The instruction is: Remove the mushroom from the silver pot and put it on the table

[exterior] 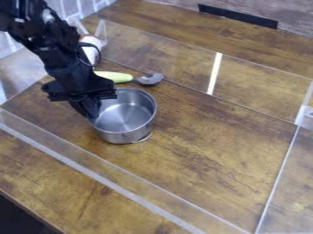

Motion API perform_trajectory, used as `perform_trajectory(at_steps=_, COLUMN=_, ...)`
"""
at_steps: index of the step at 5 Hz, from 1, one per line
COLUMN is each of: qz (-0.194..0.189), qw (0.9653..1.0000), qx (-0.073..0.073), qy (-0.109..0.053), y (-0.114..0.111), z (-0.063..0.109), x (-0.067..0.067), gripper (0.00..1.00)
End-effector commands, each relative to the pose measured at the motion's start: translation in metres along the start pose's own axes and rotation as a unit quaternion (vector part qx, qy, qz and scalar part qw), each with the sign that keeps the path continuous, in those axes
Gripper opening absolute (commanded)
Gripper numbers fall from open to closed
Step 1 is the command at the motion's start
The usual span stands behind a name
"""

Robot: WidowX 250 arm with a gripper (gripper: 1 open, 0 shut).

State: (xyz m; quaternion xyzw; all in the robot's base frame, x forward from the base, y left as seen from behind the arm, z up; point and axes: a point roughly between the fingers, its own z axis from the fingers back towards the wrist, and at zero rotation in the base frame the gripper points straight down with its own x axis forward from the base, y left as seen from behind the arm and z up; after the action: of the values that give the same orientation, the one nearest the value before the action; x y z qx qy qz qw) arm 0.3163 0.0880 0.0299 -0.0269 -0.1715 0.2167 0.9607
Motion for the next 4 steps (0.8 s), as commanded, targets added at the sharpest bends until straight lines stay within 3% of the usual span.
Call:
perform_trajectory(at_steps=1, qz=0.018, qw=0.9995, qx=0.011, qy=0.023, y=0.004, z=-0.012, x=-0.006, gripper=0.0)
perform_trajectory(at_steps=4, qz=0.046, qw=0.9982, qx=0.012, qy=0.038, y=-0.001, z=0.002, x=-0.01, gripper=0.0)
